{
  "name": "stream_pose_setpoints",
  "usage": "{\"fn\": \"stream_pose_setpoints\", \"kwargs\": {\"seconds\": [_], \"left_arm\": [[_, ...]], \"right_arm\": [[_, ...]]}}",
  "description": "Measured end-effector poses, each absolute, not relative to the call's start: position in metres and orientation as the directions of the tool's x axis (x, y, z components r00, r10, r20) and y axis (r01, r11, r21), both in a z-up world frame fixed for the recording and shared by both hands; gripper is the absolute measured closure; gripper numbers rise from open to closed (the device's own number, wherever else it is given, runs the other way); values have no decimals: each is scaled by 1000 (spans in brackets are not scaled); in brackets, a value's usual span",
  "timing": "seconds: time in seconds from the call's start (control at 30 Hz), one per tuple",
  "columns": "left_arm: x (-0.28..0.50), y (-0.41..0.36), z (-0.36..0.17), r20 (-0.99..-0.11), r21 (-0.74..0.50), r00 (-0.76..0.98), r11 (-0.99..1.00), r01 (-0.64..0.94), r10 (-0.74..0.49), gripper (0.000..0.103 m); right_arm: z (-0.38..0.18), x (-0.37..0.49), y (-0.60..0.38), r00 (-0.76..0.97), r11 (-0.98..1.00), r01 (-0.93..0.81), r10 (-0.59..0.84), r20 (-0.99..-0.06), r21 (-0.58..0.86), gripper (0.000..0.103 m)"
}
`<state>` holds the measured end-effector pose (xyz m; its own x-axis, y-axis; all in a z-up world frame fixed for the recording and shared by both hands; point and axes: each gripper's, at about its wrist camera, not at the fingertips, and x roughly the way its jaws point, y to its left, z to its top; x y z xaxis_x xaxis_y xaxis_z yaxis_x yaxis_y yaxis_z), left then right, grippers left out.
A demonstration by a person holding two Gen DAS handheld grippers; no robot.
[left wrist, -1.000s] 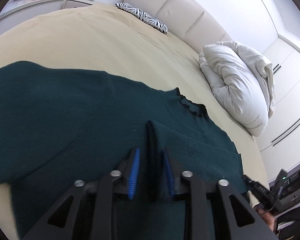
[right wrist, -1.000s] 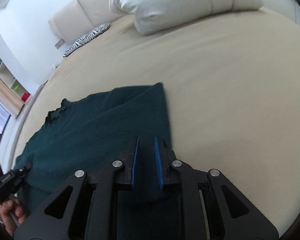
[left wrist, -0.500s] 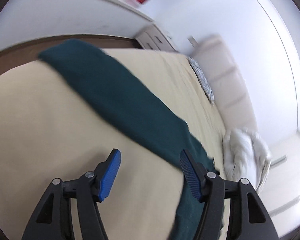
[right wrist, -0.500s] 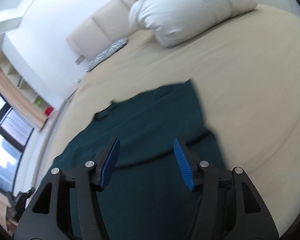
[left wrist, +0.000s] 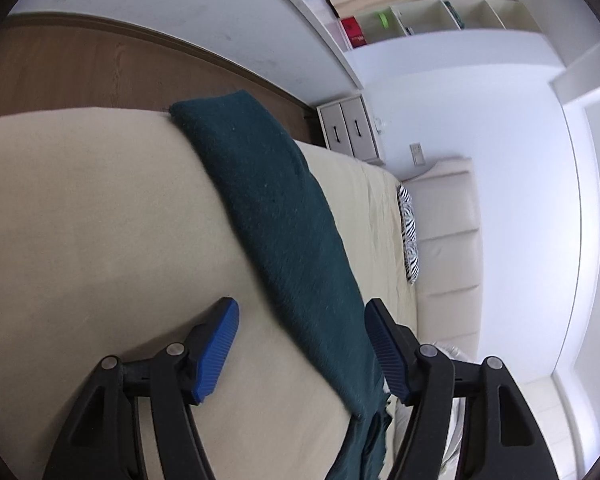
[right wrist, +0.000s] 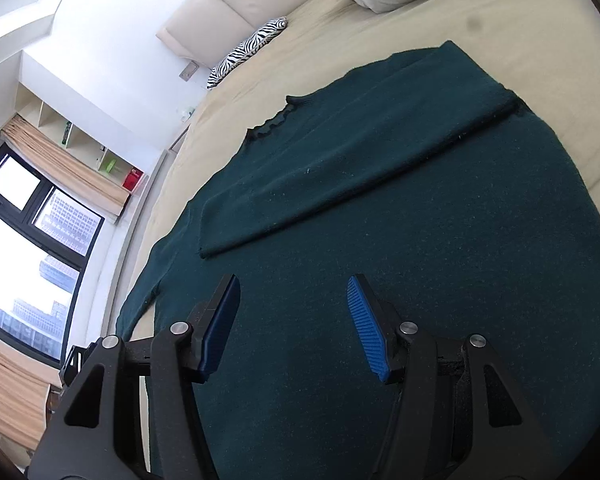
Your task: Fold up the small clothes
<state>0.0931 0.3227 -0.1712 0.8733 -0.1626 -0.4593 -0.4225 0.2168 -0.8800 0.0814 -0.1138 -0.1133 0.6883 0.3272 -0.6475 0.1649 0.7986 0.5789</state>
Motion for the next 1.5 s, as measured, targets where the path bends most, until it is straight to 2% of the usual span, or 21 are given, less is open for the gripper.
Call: {"fn": "stream_pose_setpoints", "kwargs": {"seconds": [0.37,0.47,0.57,0.63,0.7,0.77,0.87,0.9,1.07,1.13,1.2,1.3,1.4,1.5], "left_arm": [[122,335,-180,-398,-917,907,86,-389,-136,35],[128,341,-182,-373,-928,918,67,-367,-134,39],[136,348,-191,-365,-931,921,42,-363,-138,54],[138,351,-194,-366,-930,920,37,-365,-140,68],[136,352,-195,-369,-929,920,33,-368,-132,75],[136,352,-194,-373,-928,921,39,-371,-116,76],[134,352,-186,-406,-913,910,79,-401,-83,91],[134,351,-183,-422,-904,903,104,-414,-76,99],[154,308,-122,-458,-830,887,381,-408,-48,99],[172,269,-86,-465,-754,883,549,-360,-60,99],[194,212,-52,-482,-630,872,727,-273,-89,99],[215,98,-19,-511,-363,850,928,-80,-126,98],[221,-11,-17,-534,-109,834,989,99,-143,97],[217,-100,-45,-570,121,813,966,229,-121,97]], "right_arm": [[-126,73,-122,669,784,191,336,-663,591,49],[-126,71,-121,666,791,185,336,-666,583,49],[-129,79,-117,664,794,187,331,-670,578,49],[-131,80,-119,663,792,191,331,-671,580,49],[-132,82,-120,662,792,190,332,-671,580,49],[-134,84,-120,661,793,188,334,-672,579,49],[-135,83,-121,659,791,188,338,-672,582,49],[-135,83,-121,659,792,185,339,-671,581,49],[-131,77,-130,676,789,187,329,-660,585,49],[-130,73,-134,683,787,189,324,-655,587,49],[-128,69,-140,692,789,192,313,-651,584,49],[-130,63,-152,704,777,207,304,-642,595,49],[-132,57,-167,717,758,231,291,-634,610,49],[-135,52,-181,726,744,254,276,-630,618,49]]}}
